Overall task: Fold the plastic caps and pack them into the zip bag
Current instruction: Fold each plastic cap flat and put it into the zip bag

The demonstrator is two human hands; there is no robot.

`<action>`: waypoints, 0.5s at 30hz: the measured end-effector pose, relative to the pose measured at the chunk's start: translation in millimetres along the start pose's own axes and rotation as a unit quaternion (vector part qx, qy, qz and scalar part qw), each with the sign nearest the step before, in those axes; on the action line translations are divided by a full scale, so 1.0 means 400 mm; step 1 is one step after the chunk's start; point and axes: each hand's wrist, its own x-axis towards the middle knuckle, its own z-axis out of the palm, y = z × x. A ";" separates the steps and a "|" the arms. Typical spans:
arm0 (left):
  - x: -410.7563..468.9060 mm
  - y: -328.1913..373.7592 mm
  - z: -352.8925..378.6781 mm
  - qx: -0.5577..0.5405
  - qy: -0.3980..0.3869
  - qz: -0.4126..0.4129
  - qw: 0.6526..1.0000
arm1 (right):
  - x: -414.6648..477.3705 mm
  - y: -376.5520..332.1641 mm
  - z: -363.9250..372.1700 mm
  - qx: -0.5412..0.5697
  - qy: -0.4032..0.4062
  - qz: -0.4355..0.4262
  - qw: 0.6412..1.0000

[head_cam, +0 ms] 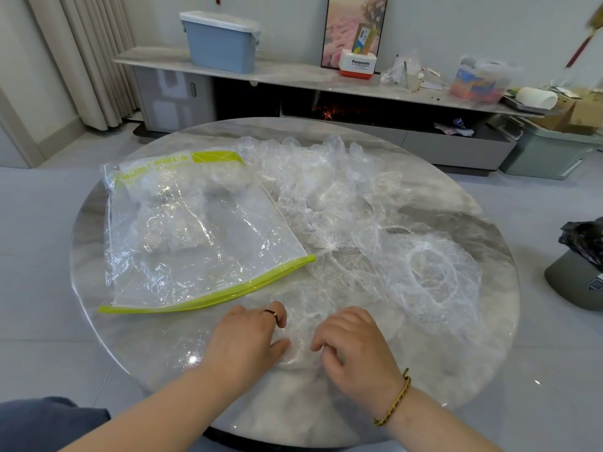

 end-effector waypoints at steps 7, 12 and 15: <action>-0.010 -0.019 0.022 -0.117 0.105 0.201 0.967 | 0.010 0.031 -0.022 -0.044 -0.188 0.132 0.972; -0.020 -0.032 0.033 -0.056 0.000 0.209 0.976 | 0.018 0.026 -0.029 -0.057 -0.287 0.142 0.945; -0.011 -0.026 0.037 -0.077 -0.012 0.157 0.985 | 0.014 0.020 -0.030 -0.066 -0.309 0.126 0.940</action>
